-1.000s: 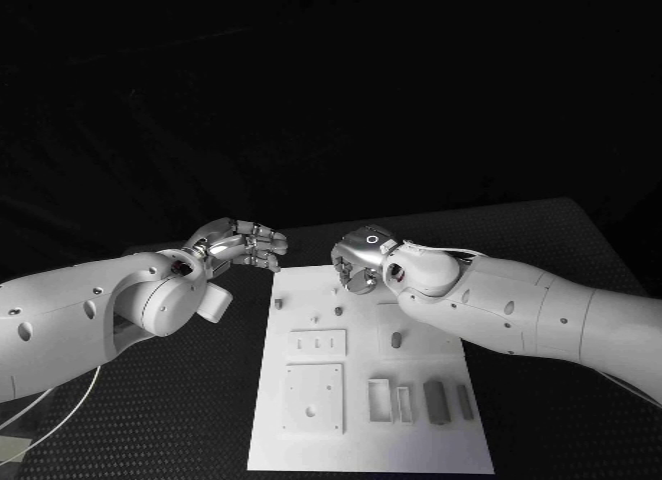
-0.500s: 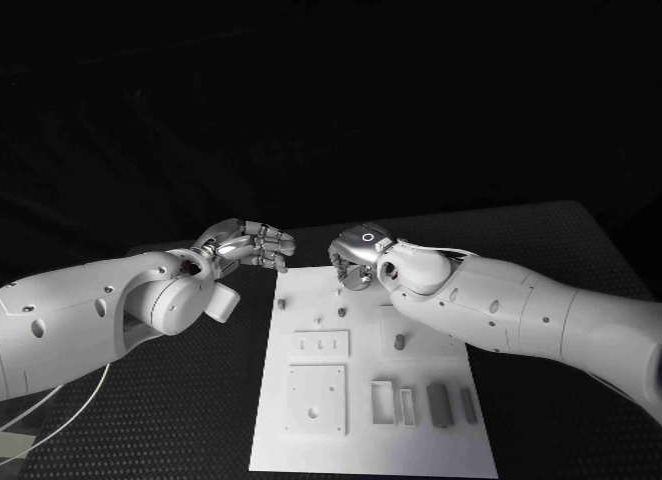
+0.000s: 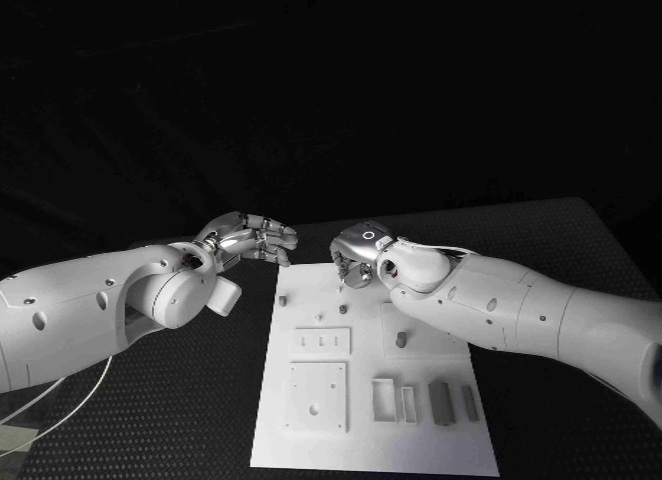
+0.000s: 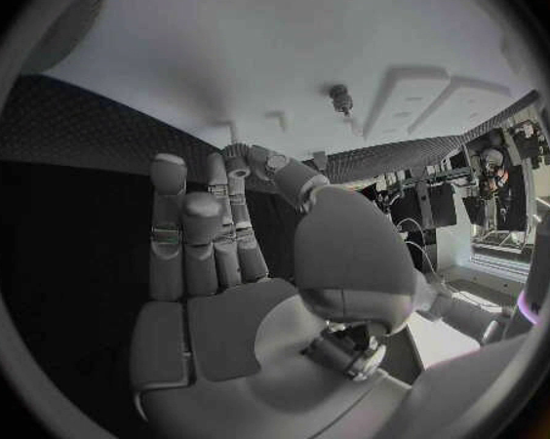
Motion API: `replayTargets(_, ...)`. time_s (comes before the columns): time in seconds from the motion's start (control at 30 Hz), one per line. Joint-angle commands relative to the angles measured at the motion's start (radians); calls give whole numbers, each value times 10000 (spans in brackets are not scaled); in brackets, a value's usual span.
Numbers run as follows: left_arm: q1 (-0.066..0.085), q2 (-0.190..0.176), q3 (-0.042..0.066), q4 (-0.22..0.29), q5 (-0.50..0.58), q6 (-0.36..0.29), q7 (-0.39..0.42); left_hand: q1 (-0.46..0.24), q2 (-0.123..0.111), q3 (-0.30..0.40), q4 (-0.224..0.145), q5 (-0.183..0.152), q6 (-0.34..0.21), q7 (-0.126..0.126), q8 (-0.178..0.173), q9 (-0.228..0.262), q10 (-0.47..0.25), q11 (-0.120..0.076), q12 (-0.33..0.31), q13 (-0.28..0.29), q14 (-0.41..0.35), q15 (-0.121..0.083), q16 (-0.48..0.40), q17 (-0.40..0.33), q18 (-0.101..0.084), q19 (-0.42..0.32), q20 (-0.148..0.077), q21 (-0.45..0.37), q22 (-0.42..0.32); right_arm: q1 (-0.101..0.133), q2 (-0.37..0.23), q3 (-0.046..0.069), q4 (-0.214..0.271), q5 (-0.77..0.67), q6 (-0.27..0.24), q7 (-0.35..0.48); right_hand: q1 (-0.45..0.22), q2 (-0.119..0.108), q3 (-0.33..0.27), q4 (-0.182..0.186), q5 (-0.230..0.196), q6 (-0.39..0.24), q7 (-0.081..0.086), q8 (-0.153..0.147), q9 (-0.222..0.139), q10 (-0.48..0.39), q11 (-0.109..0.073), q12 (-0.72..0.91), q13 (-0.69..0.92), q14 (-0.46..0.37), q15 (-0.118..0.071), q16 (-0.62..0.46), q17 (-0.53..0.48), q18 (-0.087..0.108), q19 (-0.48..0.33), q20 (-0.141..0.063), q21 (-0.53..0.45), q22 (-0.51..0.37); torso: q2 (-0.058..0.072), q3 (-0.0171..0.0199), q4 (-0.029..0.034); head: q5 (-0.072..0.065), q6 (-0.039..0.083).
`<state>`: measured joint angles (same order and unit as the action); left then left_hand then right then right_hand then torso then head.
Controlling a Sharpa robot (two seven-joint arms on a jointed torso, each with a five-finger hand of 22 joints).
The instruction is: Assemble the parts on the task board
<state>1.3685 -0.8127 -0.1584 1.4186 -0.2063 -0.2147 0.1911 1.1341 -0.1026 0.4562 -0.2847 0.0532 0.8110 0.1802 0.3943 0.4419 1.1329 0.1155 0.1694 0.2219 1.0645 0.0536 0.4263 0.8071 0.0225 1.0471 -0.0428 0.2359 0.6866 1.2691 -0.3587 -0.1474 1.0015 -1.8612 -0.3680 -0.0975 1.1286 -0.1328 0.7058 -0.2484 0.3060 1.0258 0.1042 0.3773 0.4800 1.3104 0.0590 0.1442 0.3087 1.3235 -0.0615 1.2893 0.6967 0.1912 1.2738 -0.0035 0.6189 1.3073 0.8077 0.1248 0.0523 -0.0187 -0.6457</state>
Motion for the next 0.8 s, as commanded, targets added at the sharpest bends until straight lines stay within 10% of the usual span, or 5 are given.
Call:
replayTargets(0.03,29,18,8,25,38,129,121,-117,-1,-51,-18,-6,-9,45,-48,17,22,62,-63,15,-22,1,-58,18,163,21,-27,-63,9,-11,44,4,7,-207,-41,-123,410,494,846,-419,32,77,11,14,10,476,-356,9,912,-205,-254,57,-10,705,29,-36,29,254,68,23,710,-21,-4)
replayTargets(0.8,44,37,8,8,38,134,123,-120,-4,-55,-17,-5,-10,47,-59,25,24,63,-77,25,-18,1,-67,26,164,25,-27,-70,12,-50,136,-22,-206,-358,95,-158,400,457,853,-422,30,88,7,9,24,480,-357,-11,959,-207,-253,84,-21,705,24,-36,72,255,150,30,763,-57,14)
